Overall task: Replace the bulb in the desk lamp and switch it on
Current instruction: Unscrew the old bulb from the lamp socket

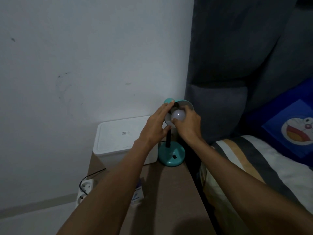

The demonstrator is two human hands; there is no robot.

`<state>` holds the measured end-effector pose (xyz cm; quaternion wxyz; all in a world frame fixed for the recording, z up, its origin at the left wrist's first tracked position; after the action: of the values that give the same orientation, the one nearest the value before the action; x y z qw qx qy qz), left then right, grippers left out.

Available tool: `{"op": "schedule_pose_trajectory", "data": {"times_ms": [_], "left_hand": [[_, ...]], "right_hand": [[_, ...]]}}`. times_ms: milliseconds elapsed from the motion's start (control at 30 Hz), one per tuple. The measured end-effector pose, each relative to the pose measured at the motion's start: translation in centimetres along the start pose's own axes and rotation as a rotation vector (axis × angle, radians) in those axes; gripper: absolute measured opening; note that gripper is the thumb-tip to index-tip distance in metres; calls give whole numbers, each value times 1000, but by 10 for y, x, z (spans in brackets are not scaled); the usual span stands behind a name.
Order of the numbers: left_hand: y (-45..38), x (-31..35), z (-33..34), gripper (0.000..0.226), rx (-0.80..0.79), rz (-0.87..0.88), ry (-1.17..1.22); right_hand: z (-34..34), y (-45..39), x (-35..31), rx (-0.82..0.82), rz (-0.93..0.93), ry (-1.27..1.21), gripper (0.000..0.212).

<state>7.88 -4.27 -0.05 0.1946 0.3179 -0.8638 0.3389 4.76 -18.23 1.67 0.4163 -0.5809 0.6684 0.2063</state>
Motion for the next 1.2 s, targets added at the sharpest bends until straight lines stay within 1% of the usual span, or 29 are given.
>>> {"op": "schedule_pose_trajectory", "data": {"times_ms": [133,233,300,367,467,600,700,733,800,900,1067,1200], "left_hand": [[0,-1,0,84,2,17,1],[0,0,0,84,3,12,11],[0,0,0,84,8,14,6],[0,0,0,83,12,6,9],[1,0,-1,84,11,8,21],[2,0,0,85,13,2,14],[0,-1,-1,87,5,-4,9],[0,-1,0,87,-2,-4,12],[-1,-1,1,87,-2,-5,14],[0,-1,0,86,3,-7,8],[0,-1,-2,86,6,-11,-5],[2,-1,-1,85,5,-15,-7]], "right_hand": [[0,1,1,-7,-20,-46,47],[0,-3,-1,15,-7,55,54],[1,-5,-1,16,15,113,54],[2,-4,-2,11,-12,146,51],[3,-3,-5,-7,-52,92,47],[2,-7,-2,-12,7,-5,48],[3,-4,-3,-27,-42,-44,42],[3,-3,-3,-21,-58,-32,40],[5,-4,-2,0,-76,19,43],[3,-6,-3,40,-47,73,44],[1,-3,-3,-2,-82,-1,50],[0,-3,-2,-16,-72,35,52]]}}
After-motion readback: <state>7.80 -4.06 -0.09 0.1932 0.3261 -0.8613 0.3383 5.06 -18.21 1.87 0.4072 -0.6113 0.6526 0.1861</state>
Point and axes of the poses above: each hand's wrist, its own y-axis away from the middle knuckle, its own z-axis out of the palm, x = y × z, the point moved 5 cm from there along -y, towards the middle knuckle, and after that the axes turned 9 degrees about -x, right-handed, at the moved point
